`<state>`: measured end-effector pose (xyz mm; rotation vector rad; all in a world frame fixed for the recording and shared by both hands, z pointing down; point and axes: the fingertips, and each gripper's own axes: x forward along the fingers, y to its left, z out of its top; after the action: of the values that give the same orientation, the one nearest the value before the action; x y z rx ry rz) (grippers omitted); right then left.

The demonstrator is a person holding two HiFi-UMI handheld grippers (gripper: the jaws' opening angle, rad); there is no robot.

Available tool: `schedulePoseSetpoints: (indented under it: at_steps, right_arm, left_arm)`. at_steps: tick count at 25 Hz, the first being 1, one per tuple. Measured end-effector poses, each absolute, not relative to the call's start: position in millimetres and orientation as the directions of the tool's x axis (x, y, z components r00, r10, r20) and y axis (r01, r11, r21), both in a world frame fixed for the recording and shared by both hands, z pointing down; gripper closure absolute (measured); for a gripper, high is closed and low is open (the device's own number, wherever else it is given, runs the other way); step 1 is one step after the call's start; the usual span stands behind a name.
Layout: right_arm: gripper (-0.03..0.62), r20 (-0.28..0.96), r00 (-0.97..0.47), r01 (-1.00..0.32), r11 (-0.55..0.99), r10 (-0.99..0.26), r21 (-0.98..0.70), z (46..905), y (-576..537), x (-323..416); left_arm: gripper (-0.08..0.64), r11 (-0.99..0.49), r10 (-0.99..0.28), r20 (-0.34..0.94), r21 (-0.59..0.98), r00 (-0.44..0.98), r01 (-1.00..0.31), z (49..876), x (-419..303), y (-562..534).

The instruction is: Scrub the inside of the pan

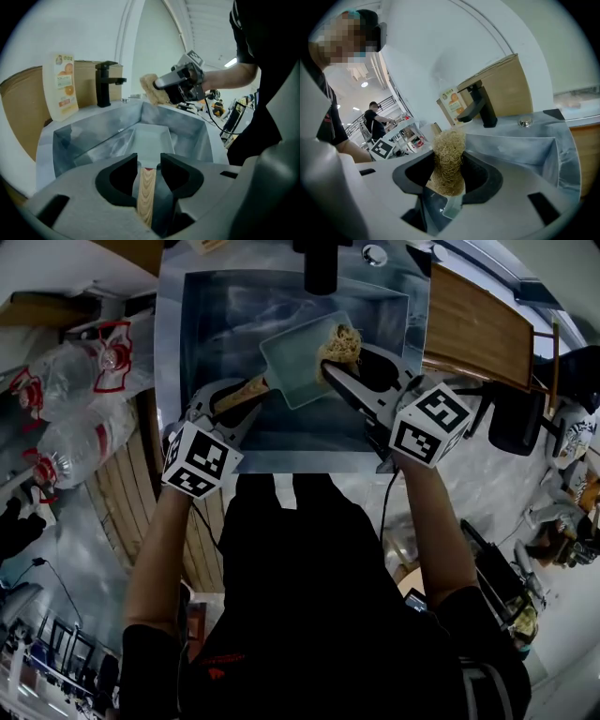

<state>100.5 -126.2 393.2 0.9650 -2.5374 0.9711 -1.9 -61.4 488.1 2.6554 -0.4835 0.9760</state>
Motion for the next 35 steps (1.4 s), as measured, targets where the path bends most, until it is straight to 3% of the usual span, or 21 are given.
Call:
schedulePoseSetpoints:
  at_steps: [6,14,22,26,35]
  right_arm:
    - [0.410,0.507,-0.733,-0.678,0.553,-0.454,-0.485,423,-132,102]
    - [0.410,0.646,-0.689,-0.692,0.562,-0.328,-0.452,485,-135,86]
    - [0.410,0.727,-0.646,-0.687,0.591,-0.232,-0.422,525,-133,73]
    - [0.410,0.792,-0.587,-0.684,0.625,-0.166,-0.376,546,-129,69]
    - [0.414,0.900,-0.435,-0.633,0.724,-0.039,-0.274,589,-117,52]
  left_arm:
    - [0.362,-0.942,-0.168,0.798,0.043,0.579,-0.333,529,-3,-57]
    - [0.356,-0.972,-0.077,0.904,0.026,0.420,-0.234,566,-4,-46]
    - [0.359,-0.966,-0.050,0.949,0.033,0.313,-0.255,583,-12,-48]
    - [0.400,-0.960,-0.045,0.952,0.043,0.304,-0.277,586,-13,-47]
    - [0.403,-0.957,-0.046,0.953,0.043,0.298,-0.288,587,-15,-47]
